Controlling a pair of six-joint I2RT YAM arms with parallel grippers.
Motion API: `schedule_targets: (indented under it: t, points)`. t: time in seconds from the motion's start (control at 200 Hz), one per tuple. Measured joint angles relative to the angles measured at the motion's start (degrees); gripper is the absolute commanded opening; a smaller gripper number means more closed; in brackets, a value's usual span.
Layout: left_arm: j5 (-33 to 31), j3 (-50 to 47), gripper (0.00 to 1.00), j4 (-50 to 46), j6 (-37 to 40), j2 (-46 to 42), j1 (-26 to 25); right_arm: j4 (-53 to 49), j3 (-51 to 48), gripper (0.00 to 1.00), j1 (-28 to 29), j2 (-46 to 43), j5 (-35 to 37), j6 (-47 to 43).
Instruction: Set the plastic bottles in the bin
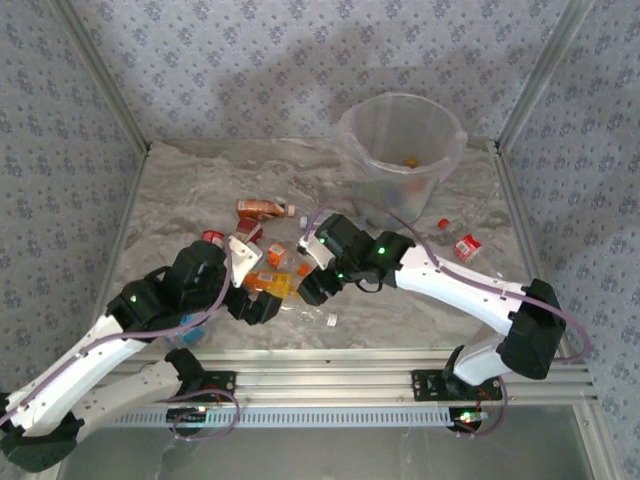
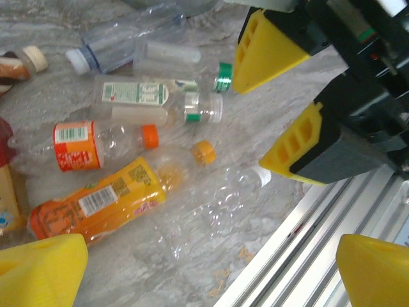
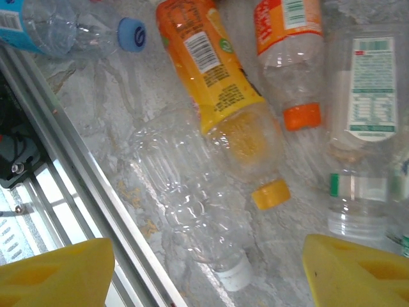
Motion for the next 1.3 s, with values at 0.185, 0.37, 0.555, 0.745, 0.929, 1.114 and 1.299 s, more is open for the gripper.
schedule_targets:
  t: [0.185,0.37,0.555,0.745,0.929,1.114,1.299]
  points:
    - [-1.1,-0.9,0.99,-0.7,0.0,-4.7,0.0,3.9,-2.1,0.83,2.8,2.9,0.7,0.7]
    - [-0.3,-1.4,1.00,-0.6,0.0,-7.4,0.0,4.8,-3.0,0.85,4.7,6.5,2.1,1.1]
    - [1.1,-2.1,1.00,-0.4,0.0,-7.4,0.0,5.4,-3.0,0.85,6.6,9.4,4.1,1.0]
    - [0.9,-2.2,1.00,-0.4,0.0,-7.6,0.0,4.9,-1.9,0.83,7.9,14.1,5.9,0.8]
    - [0.4,-2.2,1.00,-0.4,0.0,-9.0,0.0,4.6,0.7,0.81,9.6,17.0,7.3,0.2]
    - [0.4,-2.3,1.00,-0.4,0.0,-9.2,0.0,3.7,3.2,0.80,10.9,19.8,10.0,-0.5]
    - [0.4,-2.3,1.00,-0.4,0.0,-9.2,0.0,1.5,4.5,0.80,12.6,22.9,13.9,-0.9]
